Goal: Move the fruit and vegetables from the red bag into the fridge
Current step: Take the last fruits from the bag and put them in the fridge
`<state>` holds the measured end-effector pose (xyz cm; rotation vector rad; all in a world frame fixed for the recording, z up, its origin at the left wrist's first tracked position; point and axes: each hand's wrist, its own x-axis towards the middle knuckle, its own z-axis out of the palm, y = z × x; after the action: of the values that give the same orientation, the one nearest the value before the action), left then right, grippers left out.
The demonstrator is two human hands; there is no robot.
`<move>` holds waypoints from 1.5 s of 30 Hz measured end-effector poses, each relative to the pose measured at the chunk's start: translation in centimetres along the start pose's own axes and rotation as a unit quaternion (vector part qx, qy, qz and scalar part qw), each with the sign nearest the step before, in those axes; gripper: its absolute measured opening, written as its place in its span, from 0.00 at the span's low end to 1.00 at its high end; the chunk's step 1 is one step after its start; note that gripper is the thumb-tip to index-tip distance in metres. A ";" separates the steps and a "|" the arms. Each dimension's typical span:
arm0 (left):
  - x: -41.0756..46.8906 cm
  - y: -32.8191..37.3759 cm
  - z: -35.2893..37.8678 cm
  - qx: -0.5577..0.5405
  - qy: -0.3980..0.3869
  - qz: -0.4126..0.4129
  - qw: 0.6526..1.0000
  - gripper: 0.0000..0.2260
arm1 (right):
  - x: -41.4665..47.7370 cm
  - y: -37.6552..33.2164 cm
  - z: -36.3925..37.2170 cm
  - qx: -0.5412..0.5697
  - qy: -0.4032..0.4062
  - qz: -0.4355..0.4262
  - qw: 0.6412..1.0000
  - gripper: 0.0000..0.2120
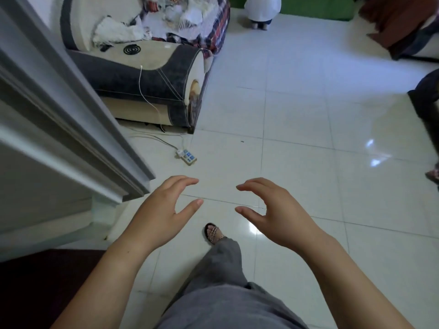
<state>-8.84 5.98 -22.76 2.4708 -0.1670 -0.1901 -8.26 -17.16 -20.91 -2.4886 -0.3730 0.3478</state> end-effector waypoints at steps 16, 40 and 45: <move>22.9 -0.7 -5.9 -0.018 0.090 -0.109 0.990 0.19 | 29.1 1.2 -9.1 -0.035 -0.086 -0.136 0.986 0.18; 33.8 -15.8 -17.8 -0.105 0.333 -0.488 0.800 0.19 | 64.9 -15.6 0.3 -0.041 -0.348 -0.475 0.807 0.18; 32.9 -24.6 -22.1 -0.124 0.361 -0.508 0.772 0.20 | 68.2 -23.6 6.6 -0.077 -0.373 -0.498 0.779 0.19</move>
<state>29.17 33.01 -23.80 1.9291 1.4352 0.2888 48.38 28.00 -23.24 -1.7976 -1.9743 0.8294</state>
